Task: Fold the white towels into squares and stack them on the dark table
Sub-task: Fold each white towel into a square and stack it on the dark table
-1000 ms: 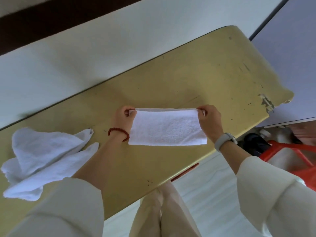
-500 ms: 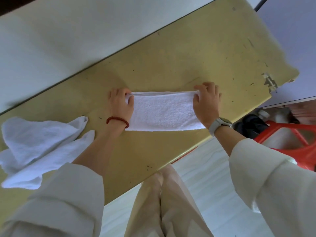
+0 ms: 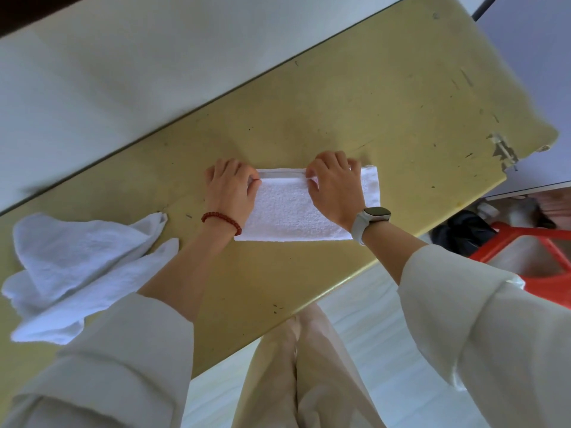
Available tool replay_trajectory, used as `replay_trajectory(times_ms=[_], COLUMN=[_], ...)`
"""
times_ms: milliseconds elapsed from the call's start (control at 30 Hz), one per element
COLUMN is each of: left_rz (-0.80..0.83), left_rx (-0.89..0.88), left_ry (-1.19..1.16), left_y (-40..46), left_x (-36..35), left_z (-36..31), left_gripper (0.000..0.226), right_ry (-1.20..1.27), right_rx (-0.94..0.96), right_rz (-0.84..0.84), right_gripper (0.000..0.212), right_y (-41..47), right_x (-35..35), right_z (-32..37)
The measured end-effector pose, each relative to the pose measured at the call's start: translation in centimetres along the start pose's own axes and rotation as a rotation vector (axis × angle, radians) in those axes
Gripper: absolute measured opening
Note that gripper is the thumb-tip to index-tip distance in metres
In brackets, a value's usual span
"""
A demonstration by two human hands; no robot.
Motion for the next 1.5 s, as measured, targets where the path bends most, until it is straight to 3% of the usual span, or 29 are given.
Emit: replay_trajectory(times_ms=[400, 833, 933, 1067, 1200, 1500], left_rz=[0.077, 0.098, 0.005, -0.136, -0.064, 0.139], left_rx=[0.034, 0.098, 0.092, -0.062, -0.139, -0.038], left_ry=[-0.016, 0.046, 0.040, 0.066, 0.097, 0.192], left_y=[1.9, 2.5, 1.8, -0.1, -2.3, -4.5], left_x=[0.1, -0.5, 0.0, 0.3, -1.1, -3.7], left_z=[0.1, 0.0, 0.1, -0.8, -1.9, -0.1], left_gripper=[0.017, 0.020, 0.017, 0.026, 0.034, 0.059], right_ry=[0.005, -0.027, -0.022, -0.057, -0.044, 0.010], right_rx=[-0.084, -0.084, -0.035, 0.091, 0.112, 0.098], right_rz=[0.009, -0.055, -0.142, -0.245, -0.223, -0.137], right_gripper=[0.018, 0.011, 0.014, 0.019, 0.016, 0.019], right_y=[1.1, 1.4, 1.0, -0.4, 0.1, 1.7], right_x=[-0.5, -0.8, 0.1, 0.8, 0.2, -1.3], right_z=[-0.7, -0.5, -0.3, 0.5, 1.3, 2.3])
Point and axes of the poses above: each hand's wrist, its own y-axis towards the middle knuckle, its own x-axis out of the back of the hand, z = x × y, the point moved 7 cm from there along y, towards the middle knuckle, and after that the axes turned 3 degrees about x, right-handed, at the moved point
